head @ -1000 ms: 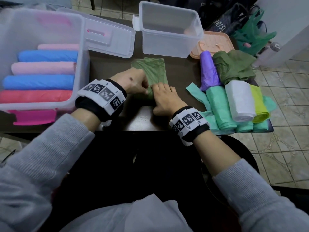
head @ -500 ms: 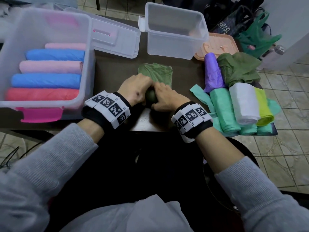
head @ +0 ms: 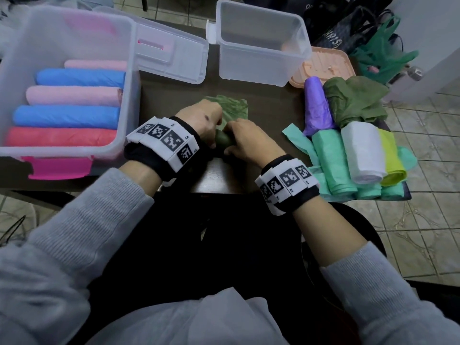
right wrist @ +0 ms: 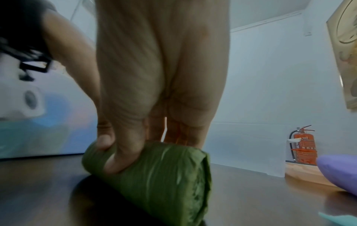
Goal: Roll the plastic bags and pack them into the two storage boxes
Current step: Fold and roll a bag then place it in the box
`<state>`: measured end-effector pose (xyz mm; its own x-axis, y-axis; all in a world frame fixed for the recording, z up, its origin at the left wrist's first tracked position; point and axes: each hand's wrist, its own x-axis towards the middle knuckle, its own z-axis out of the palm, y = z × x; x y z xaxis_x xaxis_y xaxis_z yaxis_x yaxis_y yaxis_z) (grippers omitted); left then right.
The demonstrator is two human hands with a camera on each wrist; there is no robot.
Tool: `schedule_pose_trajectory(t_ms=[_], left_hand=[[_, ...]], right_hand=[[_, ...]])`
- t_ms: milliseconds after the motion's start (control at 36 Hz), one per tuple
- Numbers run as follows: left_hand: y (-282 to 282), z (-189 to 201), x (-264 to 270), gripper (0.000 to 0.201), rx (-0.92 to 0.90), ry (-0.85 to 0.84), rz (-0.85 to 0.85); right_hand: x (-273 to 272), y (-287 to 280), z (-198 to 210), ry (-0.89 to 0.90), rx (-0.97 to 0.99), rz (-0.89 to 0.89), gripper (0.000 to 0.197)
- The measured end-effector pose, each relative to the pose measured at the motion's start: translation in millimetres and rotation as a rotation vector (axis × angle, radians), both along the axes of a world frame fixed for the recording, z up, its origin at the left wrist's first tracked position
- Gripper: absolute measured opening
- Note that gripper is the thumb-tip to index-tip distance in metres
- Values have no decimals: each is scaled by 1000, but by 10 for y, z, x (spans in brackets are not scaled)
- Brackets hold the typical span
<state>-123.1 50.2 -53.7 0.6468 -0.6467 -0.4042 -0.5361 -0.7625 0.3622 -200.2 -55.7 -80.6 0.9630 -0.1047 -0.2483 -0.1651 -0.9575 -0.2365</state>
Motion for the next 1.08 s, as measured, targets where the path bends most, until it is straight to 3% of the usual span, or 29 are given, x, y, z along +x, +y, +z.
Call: schedule_pose_trajectory(t_ms=[194,278,444,556,722,833,944,1083], left_hand=[[1,-68,-62,35,-114,-142,15],[6,-72,-72,44,-83,-121,8],[-56,-56,-102,61,-1,-169,-32],[-102,-38,-41,60,4,-149,-22],[-123,-42,93,44,-28,-37,28],[-131,1,165,41,-28,17,25],[-146,-53,199,60,-100,-51,41],[-112,-127,208,38,-176,-155,53]], right_hand=[[108,-135,150,113,121,4,28],[165,-176,136,182,159,-4,24],[234,-228,74,243,125,-28,35],[205,-187,34,83,62,-92,50],[-14,11,-58,-193,-142,-61,30],[-116,79,-162,-213,-121,-65,41],[-96,44,-238,-220,-143,-47,43],[-7,-20,-297,-147,-135,-25,56]])
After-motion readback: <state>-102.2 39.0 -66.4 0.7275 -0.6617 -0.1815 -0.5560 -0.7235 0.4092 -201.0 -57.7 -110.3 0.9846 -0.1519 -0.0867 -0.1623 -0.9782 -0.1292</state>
